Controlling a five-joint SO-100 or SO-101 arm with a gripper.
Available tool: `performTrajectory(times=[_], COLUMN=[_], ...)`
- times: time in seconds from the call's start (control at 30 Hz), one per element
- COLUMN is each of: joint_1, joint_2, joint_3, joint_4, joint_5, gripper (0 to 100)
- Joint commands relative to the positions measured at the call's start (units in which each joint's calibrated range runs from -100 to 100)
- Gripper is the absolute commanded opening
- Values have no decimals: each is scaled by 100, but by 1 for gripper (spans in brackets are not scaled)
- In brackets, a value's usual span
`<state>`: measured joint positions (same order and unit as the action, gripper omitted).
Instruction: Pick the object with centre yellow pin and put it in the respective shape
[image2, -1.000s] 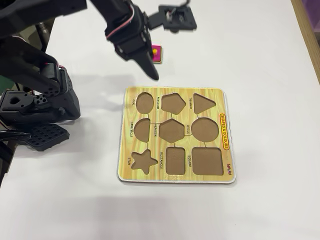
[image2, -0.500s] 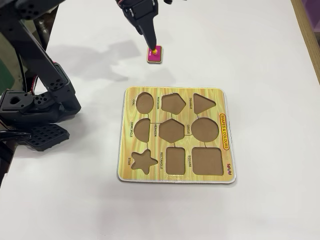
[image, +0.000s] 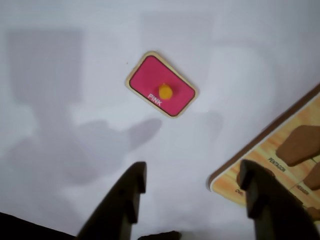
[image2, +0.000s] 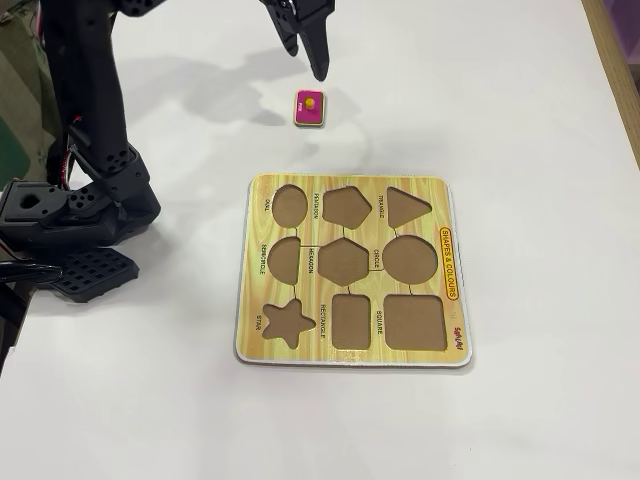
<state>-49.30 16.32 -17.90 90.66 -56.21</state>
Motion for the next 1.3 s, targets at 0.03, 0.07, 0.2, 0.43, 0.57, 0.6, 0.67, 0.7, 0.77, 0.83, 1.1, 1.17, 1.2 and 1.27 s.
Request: performTrajectory(times=[0.03, 0.07, 0.2, 0.43, 0.57, 0.6, 0.67, 0.7, 0.77, 0.83, 1.1, 1.17, 1.2, 1.27], joint_1=[-314, -373, -549, -637, -588, -578, -558, -549, -539, -539, -305, -265, -256, -246], joint_2=[376, 451, 811, 1054, 1071, 1104, 1246, 1330, 1430, 1439, 1430, 1430, 1430, 1430], joint_3=[-522, -522, -504, -414, -414, -414, -414, -414, -414, -414, -405, -405, -405, -405], joint_4=[-25, -25, -259, -691, -613, -613, -613, -622, -630, -630, -691, -691, -691, -691], joint_5=[-22, -32, -6, 10, 20, 20, 20, 20, 20, 20, 20, 20, 20, 20], gripper=[21, 21, 21, 21, 21, 21, 21, 21, 21, 21, 21, 21, 21, 21])
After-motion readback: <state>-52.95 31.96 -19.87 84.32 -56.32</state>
